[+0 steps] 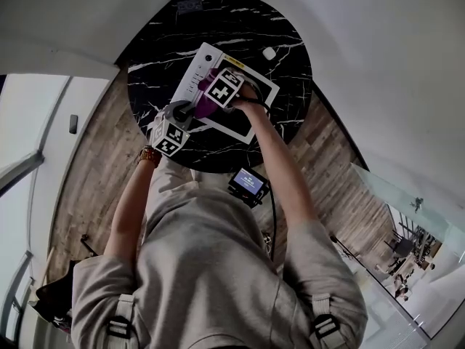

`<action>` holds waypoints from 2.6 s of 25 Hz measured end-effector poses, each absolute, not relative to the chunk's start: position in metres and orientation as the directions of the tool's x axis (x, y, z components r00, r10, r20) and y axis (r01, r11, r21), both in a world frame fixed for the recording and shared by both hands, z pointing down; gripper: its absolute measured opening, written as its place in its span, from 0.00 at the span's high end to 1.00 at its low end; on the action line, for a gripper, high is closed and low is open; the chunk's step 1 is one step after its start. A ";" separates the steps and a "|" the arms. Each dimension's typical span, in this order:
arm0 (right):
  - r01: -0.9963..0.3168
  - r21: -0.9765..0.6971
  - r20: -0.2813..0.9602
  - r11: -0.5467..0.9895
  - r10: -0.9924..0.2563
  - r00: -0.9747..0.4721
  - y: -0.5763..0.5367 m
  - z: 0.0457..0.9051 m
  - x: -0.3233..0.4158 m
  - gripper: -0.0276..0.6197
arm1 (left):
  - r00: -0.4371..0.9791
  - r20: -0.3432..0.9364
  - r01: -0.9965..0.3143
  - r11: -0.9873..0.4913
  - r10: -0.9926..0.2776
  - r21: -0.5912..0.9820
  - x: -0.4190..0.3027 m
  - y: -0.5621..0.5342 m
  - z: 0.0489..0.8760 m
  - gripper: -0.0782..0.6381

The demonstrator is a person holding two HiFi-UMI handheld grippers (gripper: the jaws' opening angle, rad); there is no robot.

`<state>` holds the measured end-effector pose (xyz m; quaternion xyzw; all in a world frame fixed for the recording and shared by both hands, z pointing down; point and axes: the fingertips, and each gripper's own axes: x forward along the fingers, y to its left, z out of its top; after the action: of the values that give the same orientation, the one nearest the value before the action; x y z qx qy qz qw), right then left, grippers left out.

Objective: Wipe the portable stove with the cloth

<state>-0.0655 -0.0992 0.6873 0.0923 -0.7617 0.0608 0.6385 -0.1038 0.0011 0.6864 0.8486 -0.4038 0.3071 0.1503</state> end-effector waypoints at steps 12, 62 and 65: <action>-0.005 -0.093 0.986 0.996 0.091 -0.140 -0.035 0.689 -0.077 0.85 | 0.489 0.644 -0.781 -0.624 -0.588 0.023 -0.104 0.004 0.686 0.78; -0.040 -0.482 0.352 0.875 0.152 -0.923 0.001 0.478 -0.075 0.83 | 0.659 0.318 -0.644 -0.729 -0.682 -0.229 -0.036 -0.007 0.504 0.60; -0.073 -0.434 0.357 0.898 0.097 -0.929 0.001 0.474 -0.064 0.73 | 0.651 0.318 -0.657 -0.722 -0.689 -0.219 -0.038 -0.001 0.505 0.72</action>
<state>-0.0642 0.0009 0.4744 -0.0063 -0.9559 0.2255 0.1880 -0.0381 -0.0008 0.5048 0.9077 -0.3707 0.1922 -0.0422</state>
